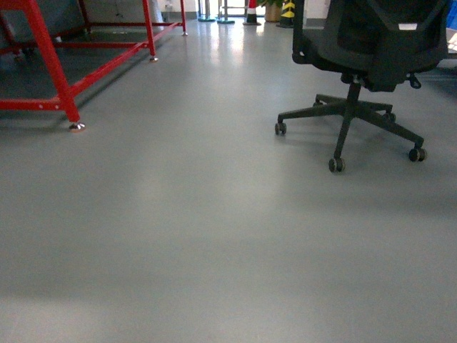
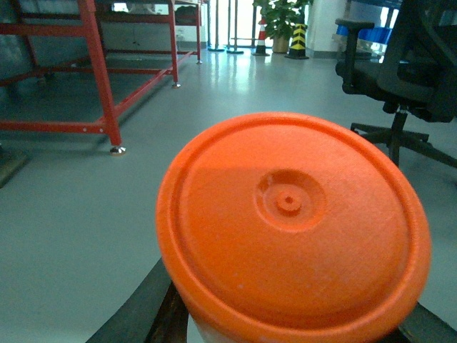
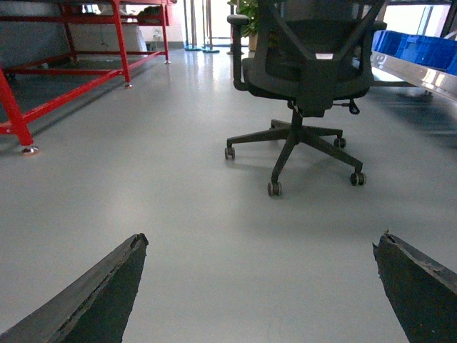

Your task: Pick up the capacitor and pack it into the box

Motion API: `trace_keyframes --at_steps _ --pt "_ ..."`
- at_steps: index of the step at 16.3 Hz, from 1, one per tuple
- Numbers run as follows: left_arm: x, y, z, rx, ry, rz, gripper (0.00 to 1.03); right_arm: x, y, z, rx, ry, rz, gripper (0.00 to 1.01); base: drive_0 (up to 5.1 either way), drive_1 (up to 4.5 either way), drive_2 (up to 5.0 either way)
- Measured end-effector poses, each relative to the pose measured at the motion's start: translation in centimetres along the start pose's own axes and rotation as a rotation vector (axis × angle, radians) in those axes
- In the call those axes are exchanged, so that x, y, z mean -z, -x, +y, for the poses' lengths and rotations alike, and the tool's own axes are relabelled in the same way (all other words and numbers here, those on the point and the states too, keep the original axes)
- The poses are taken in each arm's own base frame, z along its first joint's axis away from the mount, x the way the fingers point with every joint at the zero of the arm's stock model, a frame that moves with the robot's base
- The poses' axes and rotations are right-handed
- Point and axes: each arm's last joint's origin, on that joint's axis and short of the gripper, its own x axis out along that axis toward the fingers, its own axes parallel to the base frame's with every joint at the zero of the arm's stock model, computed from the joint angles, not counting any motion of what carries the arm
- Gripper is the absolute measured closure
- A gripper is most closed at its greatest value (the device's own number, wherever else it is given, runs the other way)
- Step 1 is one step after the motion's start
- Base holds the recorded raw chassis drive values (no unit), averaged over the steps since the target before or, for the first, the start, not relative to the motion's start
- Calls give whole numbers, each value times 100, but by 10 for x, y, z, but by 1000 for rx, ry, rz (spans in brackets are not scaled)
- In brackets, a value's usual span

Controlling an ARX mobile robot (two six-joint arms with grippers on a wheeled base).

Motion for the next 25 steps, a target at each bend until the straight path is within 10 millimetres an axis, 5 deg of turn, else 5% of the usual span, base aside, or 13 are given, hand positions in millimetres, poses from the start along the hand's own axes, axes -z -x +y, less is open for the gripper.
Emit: trace_keyframes --at_steps 25 --pt "0 0 0 2 0 1 59 0 0 0 0 0 -1 3 -501 239 239"
